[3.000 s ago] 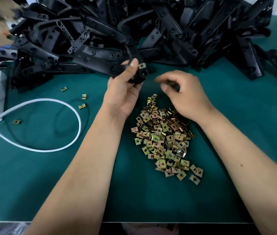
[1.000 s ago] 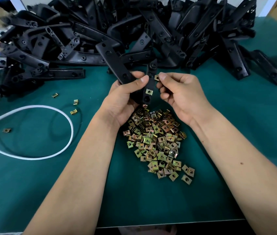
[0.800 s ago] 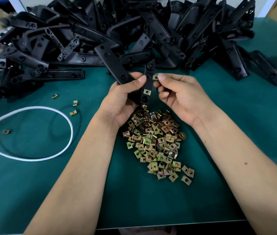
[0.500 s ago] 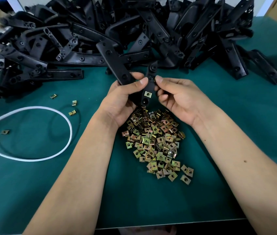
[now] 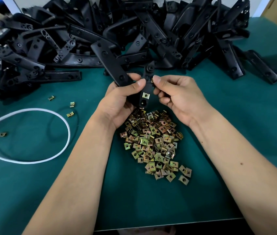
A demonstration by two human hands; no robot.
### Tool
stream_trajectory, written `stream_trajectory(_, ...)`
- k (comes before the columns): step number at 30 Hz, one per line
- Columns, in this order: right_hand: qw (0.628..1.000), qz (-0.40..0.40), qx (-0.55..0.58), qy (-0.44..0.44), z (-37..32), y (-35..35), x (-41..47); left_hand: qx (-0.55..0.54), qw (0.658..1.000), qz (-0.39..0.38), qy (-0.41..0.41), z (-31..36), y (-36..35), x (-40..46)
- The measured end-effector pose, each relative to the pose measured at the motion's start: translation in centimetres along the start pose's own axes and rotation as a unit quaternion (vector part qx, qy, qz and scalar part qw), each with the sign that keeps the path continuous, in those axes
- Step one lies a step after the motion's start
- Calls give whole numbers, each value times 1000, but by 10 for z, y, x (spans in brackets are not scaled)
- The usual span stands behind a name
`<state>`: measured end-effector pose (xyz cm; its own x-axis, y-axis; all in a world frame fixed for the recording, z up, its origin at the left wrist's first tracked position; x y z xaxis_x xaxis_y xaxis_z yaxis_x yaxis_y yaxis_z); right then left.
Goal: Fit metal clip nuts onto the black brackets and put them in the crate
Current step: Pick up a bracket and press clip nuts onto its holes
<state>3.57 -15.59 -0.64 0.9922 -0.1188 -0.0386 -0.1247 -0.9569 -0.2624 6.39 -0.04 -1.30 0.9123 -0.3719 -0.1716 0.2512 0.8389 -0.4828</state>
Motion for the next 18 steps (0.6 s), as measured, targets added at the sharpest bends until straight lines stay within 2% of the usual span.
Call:
stream_trajectory(10,1000,-3,-12,8,-1,-2,-3,31,999,10,-6,1,1,-2)
stream_trajectory(18,999,-38,33,13,1,-8,-4,16,1000,-11,5,-2,-4,-3)
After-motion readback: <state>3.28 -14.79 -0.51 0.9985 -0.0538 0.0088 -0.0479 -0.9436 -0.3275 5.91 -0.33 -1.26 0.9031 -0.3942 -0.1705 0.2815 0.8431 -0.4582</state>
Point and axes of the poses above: each hand's wrist, its own x-axis towards the middle knuckle, its own y-axis out of the back of the hand, z = x × y, the point moved 5 cm from there along x, towards the middle knuckle, and after that the axes turned 5 degrees about y, right-handed, at the moved point
